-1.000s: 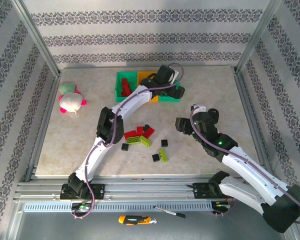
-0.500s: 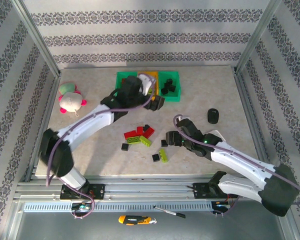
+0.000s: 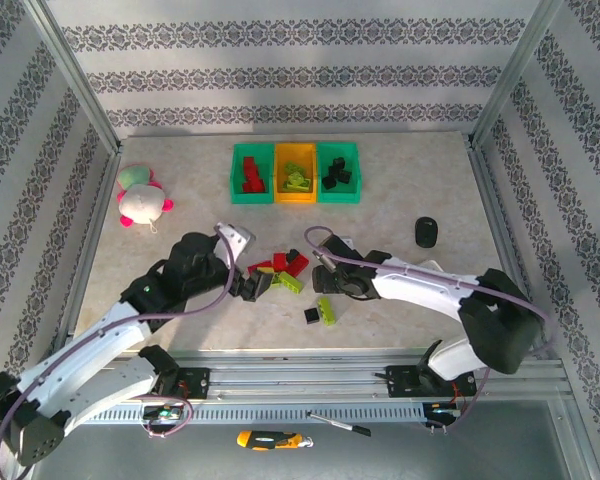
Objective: Sort the legos into containers by color
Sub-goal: Pick up the lego from the bottom-center of the table, then place the lego in the container.
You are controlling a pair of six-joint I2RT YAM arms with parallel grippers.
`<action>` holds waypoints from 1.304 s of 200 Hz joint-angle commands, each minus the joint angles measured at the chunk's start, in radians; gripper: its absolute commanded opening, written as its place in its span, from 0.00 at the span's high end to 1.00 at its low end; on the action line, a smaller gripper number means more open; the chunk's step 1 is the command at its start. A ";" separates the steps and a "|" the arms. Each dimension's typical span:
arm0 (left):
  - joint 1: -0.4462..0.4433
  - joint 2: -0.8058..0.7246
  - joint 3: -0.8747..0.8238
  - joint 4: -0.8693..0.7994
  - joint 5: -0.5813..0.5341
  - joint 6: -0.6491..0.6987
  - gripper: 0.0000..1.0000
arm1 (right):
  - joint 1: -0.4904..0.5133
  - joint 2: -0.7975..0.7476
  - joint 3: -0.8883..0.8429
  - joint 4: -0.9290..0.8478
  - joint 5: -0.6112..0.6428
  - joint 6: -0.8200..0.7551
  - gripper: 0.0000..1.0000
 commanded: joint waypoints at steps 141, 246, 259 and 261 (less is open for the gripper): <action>-0.050 -0.011 -0.097 0.046 0.105 0.082 0.01 | 0.001 0.070 0.101 -0.022 -0.001 0.019 0.69; -0.057 0.184 -0.271 0.652 0.069 -0.143 0.01 | -0.293 0.187 0.405 0.151 0.052 -0.217 0.69; -0.057 0.204 -0.278 0.685 0.061 -0.153 0.01 | -0.329 0.262 0.470 0.185 0.029 -0.224 0.69; -0.056 0.206 -0.279 0.687 0.060 -0.154 0.01 | -0.335 0.270 0.481 0.187 0.029 -0.225 0.69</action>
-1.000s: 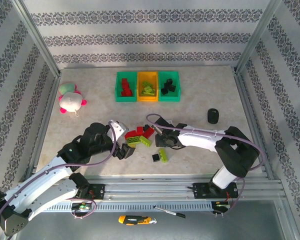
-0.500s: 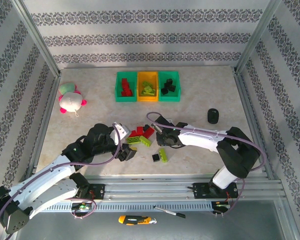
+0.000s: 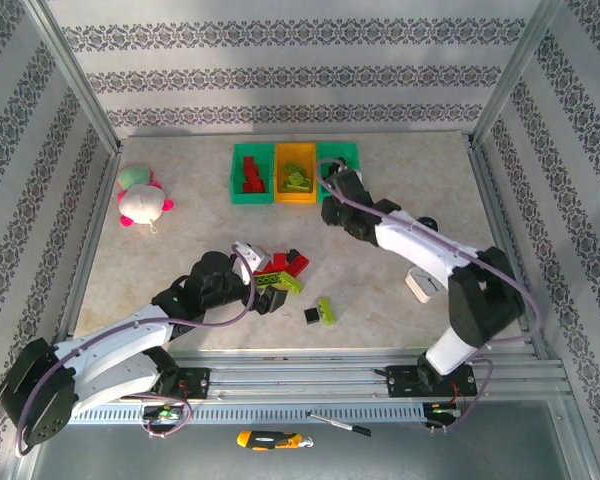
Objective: Sort the legos into containers by color
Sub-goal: Place the lego in the container.
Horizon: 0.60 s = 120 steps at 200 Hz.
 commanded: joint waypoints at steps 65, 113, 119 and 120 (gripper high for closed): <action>-0.019 0.012 -0.020 0.155 -0.056 -0.051 0.01 | -0.143 0.432 0.434 0.081 -0.007 -0.141 0.68; -0.017 -0.025 -0.005 0.067 -0.026 0.012 0.01 | -0.152 0.490 0.512 0.072 -0.055 -0.192 0.52; -0.019 -0.030 0.003 0.039 -0.009 0.037 0.01 | -0.151 0.474 0.502 0.072 -0.065 -0.198 0.48; -0.019 -0.031 0.005 0.034 -0.006 0.041 0.01 | -0.150 0.470 0.500 0.072 -0.067 -0.199 0.47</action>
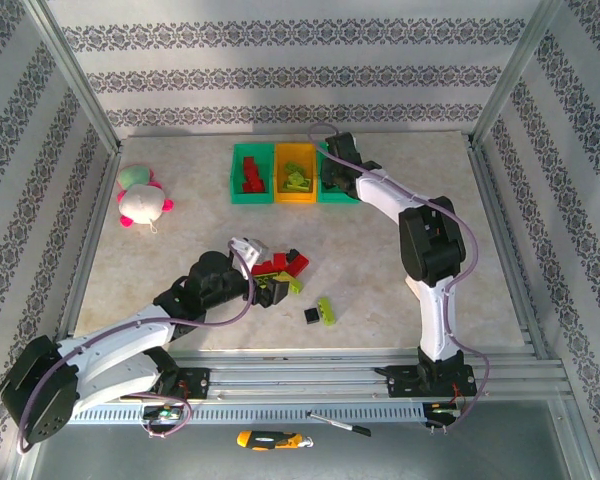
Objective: Sort the legos into containers by color
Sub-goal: Place the lego in the container, then pick up the lego from the bottom-center of the table.
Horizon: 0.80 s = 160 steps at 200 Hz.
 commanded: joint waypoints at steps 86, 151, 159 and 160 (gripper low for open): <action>-0.017 -0.134 0.113 -0.367 0.227 0.256 0.01 | 0.188 -0.593 -0.537 -0.065 -0.005 -0.076 0.29; -0.017 -0.196 -0.032 -0.233 0.247 0.428 0.01 | 0.491 -0.985 -0.890 -0.362 -0.015 0.345 0.29; -0.017 -0.195 -0.049 -0.201 0.251 0.429 0.01 | 0.522 -1.004 -0.907 -0.384 -0.026 0.383 0.28; -0.017 -0.195 -0.051 -0.197 0.251 0.429 0.01 | 0.526 -1.006 -0.910 -0.386 -0.027 0.388 0.28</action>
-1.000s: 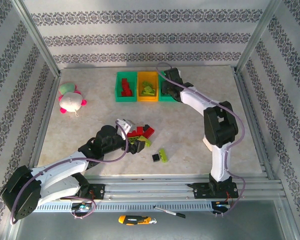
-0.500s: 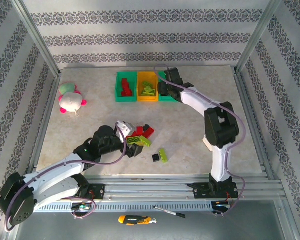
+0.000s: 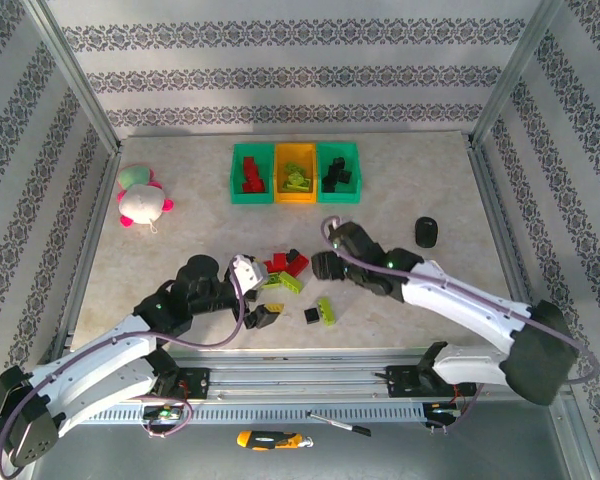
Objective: Sort the legos into containers by color
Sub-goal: Pick up the lego from the bottom-center of the table.
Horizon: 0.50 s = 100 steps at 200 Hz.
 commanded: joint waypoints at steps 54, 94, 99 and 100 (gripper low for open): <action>-0.016 0.061 -0.093 0.172 0.056 0.089 0.01 | 0.165 -0.006 -0.101 -0.159 -0.089 0.251 0.29; -0.015 0.068 -0.100 0.169 0.056 0.096 0.01 | 0.164 0.122 -0.044 -0.162 -0.076 0.212 0.36; -0.015 0.068 -0.101 0.168 0.055 0.099 0.01 | 0.165 0.137 -0.039 -0.160 -0.080 0.211 0.37; -0.015 0.068 -0.101 0.168 0.055 0.098 0.01 | 0.165 0.140 -0.038 -0.159 -0.080 0.211 0.37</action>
